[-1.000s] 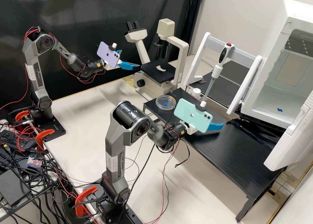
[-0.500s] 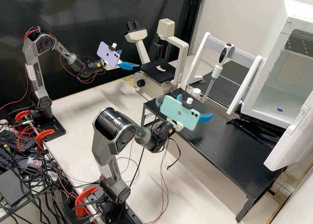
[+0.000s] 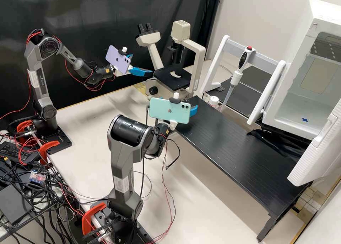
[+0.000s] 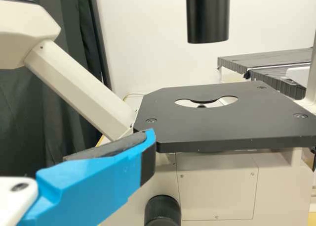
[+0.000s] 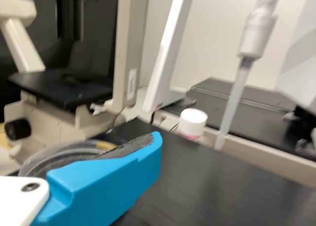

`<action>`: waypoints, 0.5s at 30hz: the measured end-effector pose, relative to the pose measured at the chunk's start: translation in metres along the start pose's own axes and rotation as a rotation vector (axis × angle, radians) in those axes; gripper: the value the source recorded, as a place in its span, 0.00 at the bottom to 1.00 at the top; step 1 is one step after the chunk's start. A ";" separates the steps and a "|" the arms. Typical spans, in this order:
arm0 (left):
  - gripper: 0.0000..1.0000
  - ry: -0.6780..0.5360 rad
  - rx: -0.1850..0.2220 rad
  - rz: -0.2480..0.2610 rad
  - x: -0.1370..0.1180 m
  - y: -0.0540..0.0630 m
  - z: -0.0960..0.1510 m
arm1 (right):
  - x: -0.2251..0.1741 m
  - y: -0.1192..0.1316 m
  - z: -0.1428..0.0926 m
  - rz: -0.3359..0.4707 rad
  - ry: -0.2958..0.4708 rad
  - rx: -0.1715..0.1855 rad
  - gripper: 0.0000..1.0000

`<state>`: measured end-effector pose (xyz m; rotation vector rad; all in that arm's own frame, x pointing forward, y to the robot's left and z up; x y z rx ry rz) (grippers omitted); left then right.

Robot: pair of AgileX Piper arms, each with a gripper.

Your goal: Move the petri dish to the incubator

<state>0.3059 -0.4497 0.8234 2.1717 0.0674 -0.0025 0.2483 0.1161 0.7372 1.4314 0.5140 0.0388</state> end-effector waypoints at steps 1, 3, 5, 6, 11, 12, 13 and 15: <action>1.00 0.000 0.000 0.000 0.000 0.000 0.000 | 0.002 -0.002 0.002 -0.008 -0.011 0.000 1.00; 1.00 0.000 0.000 0.000 0.000 0.000 0.000 | 0.006 -0.005 0.006 -0.016 -0.036 -0.001 1.00; 1.00 0.000 0.000 0.000 0.000 0.000 0.000 | 0.010 -0.006 0.012 -0.020 -0.070 0.008 1.00; 1.00 0.000 0.000 0.000 0.000 0.000 0.000 | 0.011 -0.005 0.012 -0.017 -0.071 0.008 1.00; 1.00 0.000 0.000 0.000 0.000 0.000 0.000 | 0.012 -0.001 0.020 -0.003 -0.096 0.026 1.00; 1.00 0.000 0.000 0.000 0.000 0.000 0.000 | 0.012 -0.001 0.020 -0.002 -0.097 0.028 1.00; 1.00 0.000 0.000 0.000 0.000 0.000 0.000 | 0.012 -0.001 0.020 -0.001 -0.097 0.033 1.00; 1.00 0.000 0.000 0.000 0.000 0.000 0.000 | 0.012 -0.001 0.020 0.000 -0.099 0.034 1.00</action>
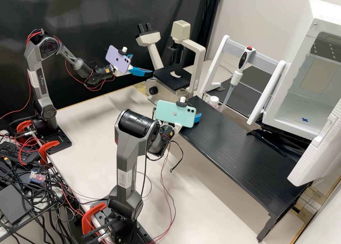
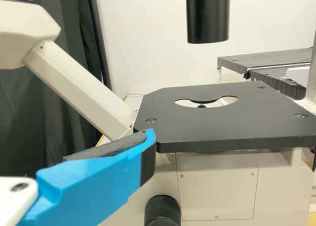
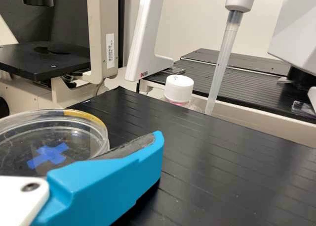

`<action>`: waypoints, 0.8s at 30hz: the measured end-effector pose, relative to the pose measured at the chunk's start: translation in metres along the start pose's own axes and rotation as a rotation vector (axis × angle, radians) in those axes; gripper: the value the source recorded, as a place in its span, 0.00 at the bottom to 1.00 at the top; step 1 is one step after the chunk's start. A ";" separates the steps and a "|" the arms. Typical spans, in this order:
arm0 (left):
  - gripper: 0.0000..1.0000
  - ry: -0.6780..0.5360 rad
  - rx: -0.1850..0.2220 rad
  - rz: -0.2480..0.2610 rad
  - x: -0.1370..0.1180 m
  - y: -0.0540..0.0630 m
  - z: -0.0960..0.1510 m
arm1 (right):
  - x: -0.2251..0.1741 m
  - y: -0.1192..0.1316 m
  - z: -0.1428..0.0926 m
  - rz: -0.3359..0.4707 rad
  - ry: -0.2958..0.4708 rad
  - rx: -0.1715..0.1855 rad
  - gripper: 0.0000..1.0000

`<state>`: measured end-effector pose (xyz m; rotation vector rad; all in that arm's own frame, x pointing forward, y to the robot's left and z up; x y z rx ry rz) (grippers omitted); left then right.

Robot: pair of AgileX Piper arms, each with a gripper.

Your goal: Move the petri dish to the incubator

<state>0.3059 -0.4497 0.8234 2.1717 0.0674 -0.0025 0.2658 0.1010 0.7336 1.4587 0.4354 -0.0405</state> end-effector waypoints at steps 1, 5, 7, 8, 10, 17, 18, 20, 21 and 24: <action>1.00 0.000 0.000 0.000 0.000 0.000 0.000 | 0.000 0.000 0.000 0.000 0.000 0.000 1.00; 1.00 0.000 0.000 0.000 0.000 0.000 0.000 | 0.000 0.000 0.000 0.000 0.000 0.000 1.00; 1.00 0.000 0.000 0.000 0.000 0.000 0.000 | 0.000 0.000 0.000 -0.001 -0.001 0.000 1.00; 1.00 0.000 0.000 0.000 0.000 0.000 0.000 | 0.000 0.000 0.001 -0.002 -0.002 0.001 1.00; 1.00 0.000 0.000 0.000 0.000 0.000 0.000 | 0.001 -0.001 0.004 -0.005 -0.006 0.016 0.00; 1.00 0.000 0.000 0.000 0.000 0.000 0.000 | 0.003 -0.005 0.010 -0.039 -0.005 0.050 0.00; 1.00 0.000 0.000 0.000 0.000 0.000 0.000 | 0.003 -0.005 0.010 -0.041 -0.002 0.050 0.00; 1.00 0.000 0.000 0.000 0.000 0.000 0.000 | 0.003 -0.004 0.011 -0.039 -0.004 0.051 0.00; 1.00 0.000 0.000 0.000 0.000 0.000 0.000 | 0.003 -0.004 0.011 -0.039 -0.005 0.060 0.00; 1.00 0.000 0.000 0.000 0.000 0.000 0.000 | 0.003 -0.004 0.011 -0.039 -0.005 0.066 0.00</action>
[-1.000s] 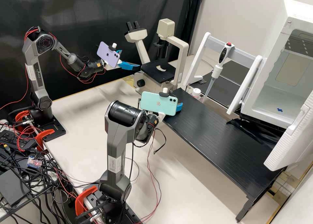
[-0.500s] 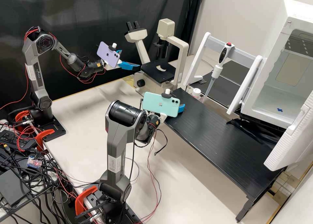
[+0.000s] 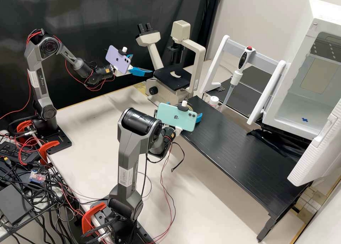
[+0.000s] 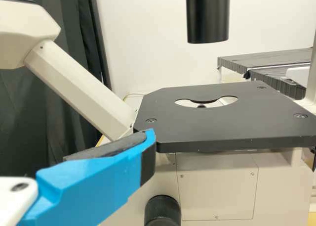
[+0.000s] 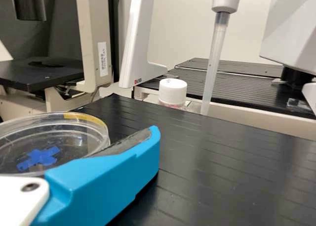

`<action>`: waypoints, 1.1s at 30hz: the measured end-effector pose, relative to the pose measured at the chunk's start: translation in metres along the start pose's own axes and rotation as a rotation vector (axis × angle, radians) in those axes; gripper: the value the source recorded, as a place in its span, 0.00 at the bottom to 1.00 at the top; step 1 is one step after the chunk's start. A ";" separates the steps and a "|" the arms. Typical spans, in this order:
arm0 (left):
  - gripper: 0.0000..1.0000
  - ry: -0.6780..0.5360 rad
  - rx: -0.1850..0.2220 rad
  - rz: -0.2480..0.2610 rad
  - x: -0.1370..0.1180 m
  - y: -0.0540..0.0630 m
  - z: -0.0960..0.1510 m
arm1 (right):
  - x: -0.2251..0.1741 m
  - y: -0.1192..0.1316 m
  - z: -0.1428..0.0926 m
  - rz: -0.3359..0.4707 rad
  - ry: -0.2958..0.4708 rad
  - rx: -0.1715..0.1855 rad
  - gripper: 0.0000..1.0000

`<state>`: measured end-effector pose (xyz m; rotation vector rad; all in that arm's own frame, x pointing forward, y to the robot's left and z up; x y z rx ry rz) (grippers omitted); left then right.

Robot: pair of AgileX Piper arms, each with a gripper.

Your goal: Move the petri dish to the incubator

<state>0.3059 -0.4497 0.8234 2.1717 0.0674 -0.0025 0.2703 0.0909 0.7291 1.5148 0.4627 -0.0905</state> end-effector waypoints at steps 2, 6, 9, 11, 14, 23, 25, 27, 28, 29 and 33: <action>1.00 0.000 0.000 0.000 0.000 0.000 0.000 | 0.000 0.000 0.000 0.000 0.000 0.000 0.00; 1.00 0.000 0.000 0.000 0.000 0.000 0.000 | 0.000 0.000 0.000 -0.001 -0.001 0.003 0.00; 1.00 0.000 0.000 0.000 0.000 0.000 0.000 | 0.000 0.000 0.000 -0.001 -0.001 0.007 0.00; 1.00 0.000 0.000 0.000 0.000 0.000 0.000 | 0.000 0.000 0.001 0.001 -0.003 0.006 0.00; 1.00 0.000 0.000 0.000 0.000 0.000 0.000 | -0.001 0.001 0.001 0.002 -0.002 0.004 0.00; 1.00 0.000 0.000 0.000 0.000 0.000 0.000 | -0.001 0.002 0.001 0.002 -0.003 0.012 0.00; 1.00 0.000 0.000 0.000 0.000 0.000 0.000 | -0.002 0.003 0.000 0.005 -0.002 0.024 0.00; 1.00 0.000 0.000 0.000 0.000 0.000 0.000 | -0.002 0.004 -0.001 0.004 0.005 0.022 0.00; 1.00 0.000 0.000 0.000 0.000 0.000 0.000 | -0.002 0.004 -0.001 0.004 0.006 0.021 0.00; 1.00 0.000 0.000 0.000 0.000 0.000 0.000 | -0.002 0.004 -0.001 -0.002 0.003 0.019 0.00; 1.00 0.000 0.000 0.000 0.000 0.000 0.000 | -0.006 0.010 -0.001 0.012 0.000 0.015 0.00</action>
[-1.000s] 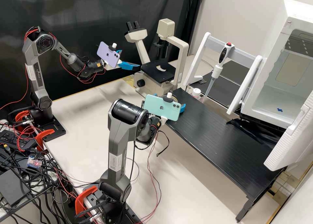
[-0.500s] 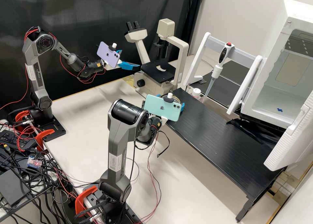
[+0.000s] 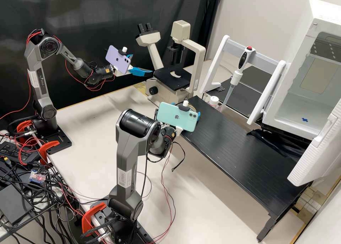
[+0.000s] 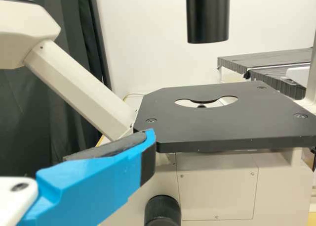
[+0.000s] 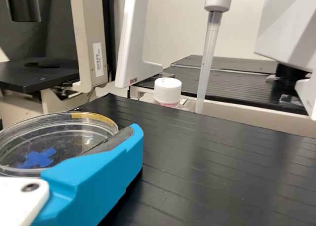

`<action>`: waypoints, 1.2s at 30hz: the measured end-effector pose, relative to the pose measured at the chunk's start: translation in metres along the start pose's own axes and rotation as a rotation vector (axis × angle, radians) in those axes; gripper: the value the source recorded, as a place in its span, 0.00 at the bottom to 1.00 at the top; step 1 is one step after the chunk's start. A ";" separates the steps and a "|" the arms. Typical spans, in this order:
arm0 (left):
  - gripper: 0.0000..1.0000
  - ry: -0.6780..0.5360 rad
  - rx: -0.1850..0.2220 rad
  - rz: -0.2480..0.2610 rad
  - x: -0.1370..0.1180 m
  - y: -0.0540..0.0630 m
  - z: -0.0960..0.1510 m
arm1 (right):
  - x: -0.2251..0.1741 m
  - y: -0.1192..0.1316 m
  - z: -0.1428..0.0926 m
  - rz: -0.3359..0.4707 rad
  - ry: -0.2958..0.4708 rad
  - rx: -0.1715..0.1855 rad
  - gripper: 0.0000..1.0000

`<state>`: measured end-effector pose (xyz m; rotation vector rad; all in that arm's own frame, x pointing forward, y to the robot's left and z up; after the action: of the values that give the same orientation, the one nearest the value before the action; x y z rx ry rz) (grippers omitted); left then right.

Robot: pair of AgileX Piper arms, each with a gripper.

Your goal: Move the petri dish to the incubator

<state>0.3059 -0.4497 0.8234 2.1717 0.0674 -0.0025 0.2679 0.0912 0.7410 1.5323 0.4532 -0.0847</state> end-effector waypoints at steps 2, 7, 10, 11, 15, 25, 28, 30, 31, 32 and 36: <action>1.00 0.000 0.000 0.000 0.000 0.000 0.000 | -0.005 0.006 0.000 0.016 0.004 -0.010 0.00; 1.00 0.000 0.000 0.000 0.000 0.000 0.000 | -0.019 0.027 0.012 0.060 -0.050 -0.011 0.00; 1.00 0.000 0.000 0.000 0.000 0.000 0.000 | -0.028 0.045 0.022 0.114 -0.081 -0.001 0.00; 1.00 0.000 0.000 0.000 0.000 0.000 0.000 | -0.030 0.051 0.025 0.131 -0.088 -0.001 0.00; 1.00 0.000 0.000 0.000 0.000 0.000 0.000 | -0.041 0.075 0.045 0.208 -0.137 0.004 0.00; 1.00 0.000 0.000 0.000 0.000 0.000 0.000 | -0.048 0.146 0.099 0.415 -0.255 -0.015 0.00; 1.00 0.000 0.000 0.000 0.000 0.000 0.000 | -0.043 0.167 0.110 0.461 -0.269 -0.030 0.00; 1.00 0.000 0.000 0.000 0.000 0.000 0.000 | -0.039 0.181 0.117 0.481 -0.282 -0.040 0.00; 1.00 0.000 0.000 0.000 0.000 0.000 0.000 | -0.037 0.186 0.120 0.486 -0.289 -0.041 0.00; 1.00 0.000 0.000 0.000 0.000 0.000 0.000 | -0.033 0.194 0.123 0.495 -0.296 -0.043 0.00; 1.00 0.000 0.000 0.000 0.000 0.000 0.000 | -0.020 0.216 0.131 0.509 -0.313 -0.031 0.00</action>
<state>0.3059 -0.4497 0.8234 2.1717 0.0674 -0.0025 0.3517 -0.0293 0.9473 1.5285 -0.1882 0.0785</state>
